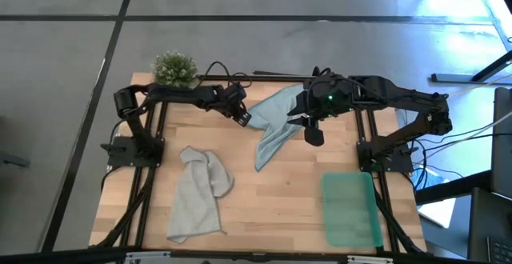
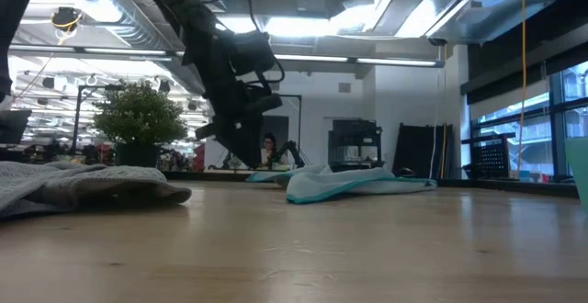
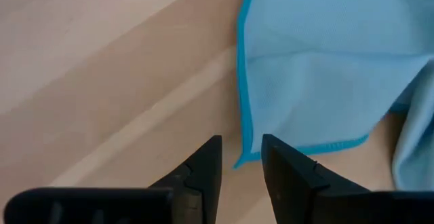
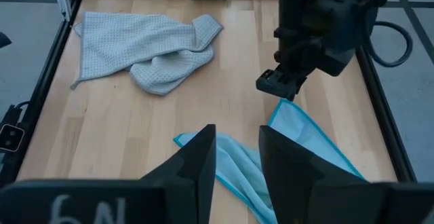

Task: Roll microfiber towels into tight, uniform cylinder then place into a basket
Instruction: Fold the blue towel

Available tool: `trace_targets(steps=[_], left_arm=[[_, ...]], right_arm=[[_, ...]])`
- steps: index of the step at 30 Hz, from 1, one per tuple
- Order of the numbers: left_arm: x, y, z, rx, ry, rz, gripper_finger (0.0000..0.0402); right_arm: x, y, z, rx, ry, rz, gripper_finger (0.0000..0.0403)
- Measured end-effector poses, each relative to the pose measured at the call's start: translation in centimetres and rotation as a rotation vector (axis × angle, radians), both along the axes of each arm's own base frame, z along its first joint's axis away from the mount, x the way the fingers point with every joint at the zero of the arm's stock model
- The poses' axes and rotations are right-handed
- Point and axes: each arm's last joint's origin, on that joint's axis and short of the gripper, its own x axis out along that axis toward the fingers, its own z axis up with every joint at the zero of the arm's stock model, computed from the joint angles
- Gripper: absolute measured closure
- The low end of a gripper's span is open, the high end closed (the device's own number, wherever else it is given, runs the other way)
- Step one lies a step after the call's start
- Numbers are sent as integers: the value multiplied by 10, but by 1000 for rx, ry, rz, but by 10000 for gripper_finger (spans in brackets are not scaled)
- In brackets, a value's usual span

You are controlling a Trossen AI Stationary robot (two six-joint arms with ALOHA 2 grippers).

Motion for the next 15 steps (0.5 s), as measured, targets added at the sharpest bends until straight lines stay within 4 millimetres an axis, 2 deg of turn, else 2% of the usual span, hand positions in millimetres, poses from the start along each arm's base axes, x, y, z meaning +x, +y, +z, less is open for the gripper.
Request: trace_targets(steps=[10,15], left_arm=[[6,5,-21,-37,10,-50,301],[7,6,-19,-27,-9,-52,301]], right_arm=[[0,0,0,-1,1,1,289],[0,0,0,-7,1,-2,289]])
